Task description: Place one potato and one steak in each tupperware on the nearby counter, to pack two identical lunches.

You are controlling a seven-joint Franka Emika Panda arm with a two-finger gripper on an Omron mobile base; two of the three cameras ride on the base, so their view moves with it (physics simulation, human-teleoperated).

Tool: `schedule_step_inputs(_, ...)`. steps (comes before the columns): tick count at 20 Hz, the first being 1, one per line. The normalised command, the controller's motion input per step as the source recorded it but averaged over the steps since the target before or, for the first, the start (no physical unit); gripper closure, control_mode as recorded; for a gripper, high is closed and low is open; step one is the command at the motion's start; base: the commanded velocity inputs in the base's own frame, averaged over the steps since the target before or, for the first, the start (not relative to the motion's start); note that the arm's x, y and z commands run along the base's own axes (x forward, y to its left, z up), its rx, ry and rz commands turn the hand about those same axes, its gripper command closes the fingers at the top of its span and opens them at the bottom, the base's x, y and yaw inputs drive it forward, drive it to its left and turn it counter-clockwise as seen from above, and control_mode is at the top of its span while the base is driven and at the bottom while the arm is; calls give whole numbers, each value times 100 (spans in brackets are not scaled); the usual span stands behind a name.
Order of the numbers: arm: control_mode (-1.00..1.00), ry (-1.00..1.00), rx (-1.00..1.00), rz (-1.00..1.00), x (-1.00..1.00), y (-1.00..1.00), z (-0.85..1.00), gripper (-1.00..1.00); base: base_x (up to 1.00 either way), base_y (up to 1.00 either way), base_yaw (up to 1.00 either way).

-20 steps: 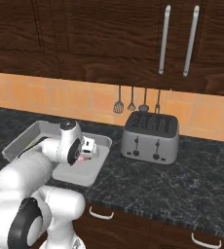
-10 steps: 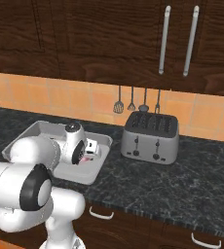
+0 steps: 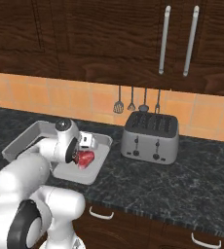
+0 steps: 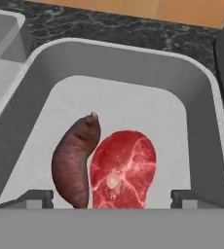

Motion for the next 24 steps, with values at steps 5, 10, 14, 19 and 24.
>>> schedule_step_inputs(5,-100,-17,0,0,-79,13,58,-100,0,0,0)
schedule_step_inputs(10,-100,-13,-1,0,-99,0,66,-100,0,0,0)
schedule_step_inputs(14,-100,-9,-2,-2,-84,-1,94,-100,0,0,0)
schedule_step_inputs(19,-100,-2,0,-3,-95,-11,74,-100,0,0,0)
schedule_step_inputs(24,-100,-18,0,-13,-89,-42,25,-100,0,0,0)
